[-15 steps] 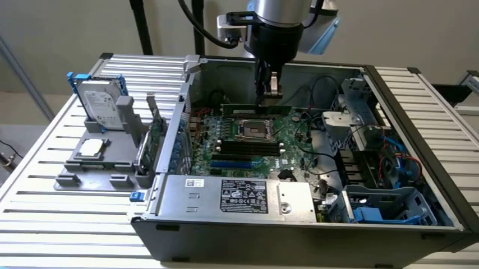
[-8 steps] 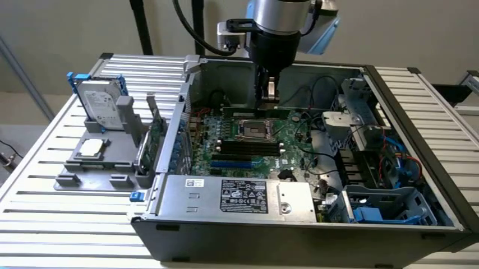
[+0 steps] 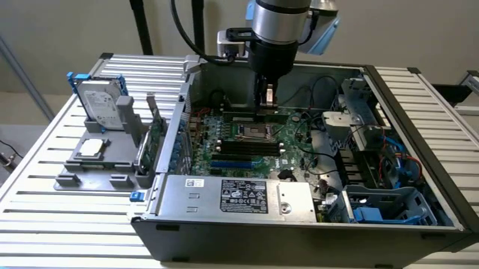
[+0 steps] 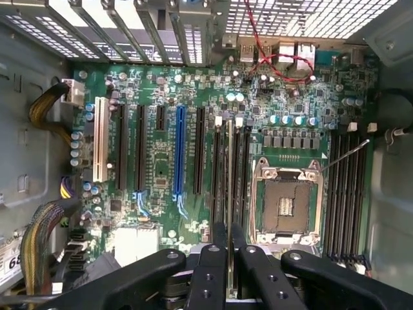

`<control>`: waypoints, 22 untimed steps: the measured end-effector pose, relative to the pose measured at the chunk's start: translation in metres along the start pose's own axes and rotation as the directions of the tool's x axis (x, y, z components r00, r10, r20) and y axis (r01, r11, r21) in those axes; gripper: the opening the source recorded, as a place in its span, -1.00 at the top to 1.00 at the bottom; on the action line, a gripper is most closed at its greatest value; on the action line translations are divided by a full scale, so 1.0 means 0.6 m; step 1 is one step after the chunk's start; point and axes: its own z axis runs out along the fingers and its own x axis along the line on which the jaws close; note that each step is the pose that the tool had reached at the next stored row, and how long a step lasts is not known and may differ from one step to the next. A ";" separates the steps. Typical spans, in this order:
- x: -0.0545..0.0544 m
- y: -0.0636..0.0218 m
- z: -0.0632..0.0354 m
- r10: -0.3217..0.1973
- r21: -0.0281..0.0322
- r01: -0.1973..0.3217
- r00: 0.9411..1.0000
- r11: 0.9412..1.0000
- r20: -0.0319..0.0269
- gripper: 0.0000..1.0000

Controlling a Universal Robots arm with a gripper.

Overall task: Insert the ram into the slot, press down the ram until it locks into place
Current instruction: 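Insert the ram into the slot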

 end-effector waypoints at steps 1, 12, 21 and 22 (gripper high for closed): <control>0.000 0.000 0.003 0.000 0.000 0.000 1.000 1.000 0.000 0.73; 0.000 0.001 0.036 0.012 0.000 -0.012 1.000 1.000 0.000 0.73; 0.001 0.002 0.064 0.017 0.001 -0.017 1.000 1.000 0.000 0.73; 0.001 0.002 0.067 0.017 0.001 -0.017 1.000 1.000 0.000 0.73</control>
